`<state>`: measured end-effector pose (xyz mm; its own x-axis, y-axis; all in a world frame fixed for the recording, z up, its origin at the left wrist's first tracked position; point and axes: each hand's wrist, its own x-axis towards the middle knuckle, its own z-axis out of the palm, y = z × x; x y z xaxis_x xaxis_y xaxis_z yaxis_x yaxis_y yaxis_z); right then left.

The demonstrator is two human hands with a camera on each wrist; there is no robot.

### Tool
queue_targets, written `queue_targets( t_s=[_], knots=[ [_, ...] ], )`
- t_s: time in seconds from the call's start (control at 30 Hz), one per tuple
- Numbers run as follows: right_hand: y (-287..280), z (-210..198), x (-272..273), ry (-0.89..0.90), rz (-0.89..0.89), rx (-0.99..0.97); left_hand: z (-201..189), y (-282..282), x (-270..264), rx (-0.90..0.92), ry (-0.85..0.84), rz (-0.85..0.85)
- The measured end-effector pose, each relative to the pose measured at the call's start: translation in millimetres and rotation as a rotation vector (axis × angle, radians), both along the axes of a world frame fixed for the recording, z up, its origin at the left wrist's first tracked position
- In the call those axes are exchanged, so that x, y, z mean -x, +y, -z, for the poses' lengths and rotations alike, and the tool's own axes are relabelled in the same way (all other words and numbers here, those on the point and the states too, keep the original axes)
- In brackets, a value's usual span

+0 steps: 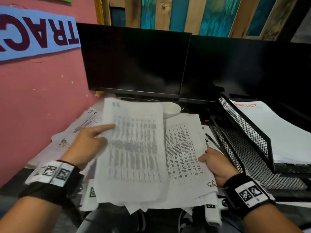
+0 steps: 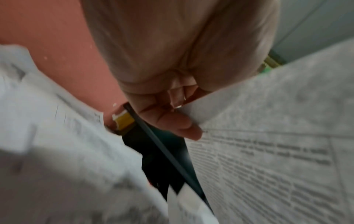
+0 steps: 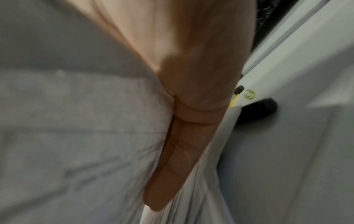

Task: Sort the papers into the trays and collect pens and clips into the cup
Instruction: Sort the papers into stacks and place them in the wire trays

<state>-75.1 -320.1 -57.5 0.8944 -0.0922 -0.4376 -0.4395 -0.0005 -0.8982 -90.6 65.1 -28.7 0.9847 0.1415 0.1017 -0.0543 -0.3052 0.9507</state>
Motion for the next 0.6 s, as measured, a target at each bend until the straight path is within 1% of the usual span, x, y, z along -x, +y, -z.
queue_targets(
  t_s=[0.07, 0.13, 0.2, 0.3, 0.37, 0.43, 0.5, 0.53, 0.6],
  knots=[
    [6, -2, 4, -0.008, 0.024, -0.052, 17, -21, -8, -0.008, 0.051, 0.056],
    [10, -3, 7, -0.012, 0.057, -0.074, 24, -46, -12, 0.010, 0.129, 0.116],
    [11, 0, 7, -0.019, 0.083, -0.048, 29, -64, -18, -0.003, 0.190, 0.162],
    [13, 5, 6, -0.015, 0.116, 0.004, 33, -85, -25, -0.069, 0.221, 0.230],
    [12, 11, 5, 0.005, 0.068, 0.074, 35, -95, -27, -0.087, 0.225, 0.291],
    [14, 11, 8, -0.020, -0.063, 0.187, 41, -98, -27, -0.094, 0.195, 0.360],
    [13, 12, 9, -0.061, -0.121, 0.300, 44, -97, -27, -0.082, 0.205, 0.359],
    [10, 14, 8, -0.074, -0.116, 0.328, 44, -94, -27, -0.094, 0.219, 0.334],
    [5, 17, 4, -0.098, -0.073, 0.348, 44, -84, -28, -0.179, 0.242, 0.256]
  ],
)
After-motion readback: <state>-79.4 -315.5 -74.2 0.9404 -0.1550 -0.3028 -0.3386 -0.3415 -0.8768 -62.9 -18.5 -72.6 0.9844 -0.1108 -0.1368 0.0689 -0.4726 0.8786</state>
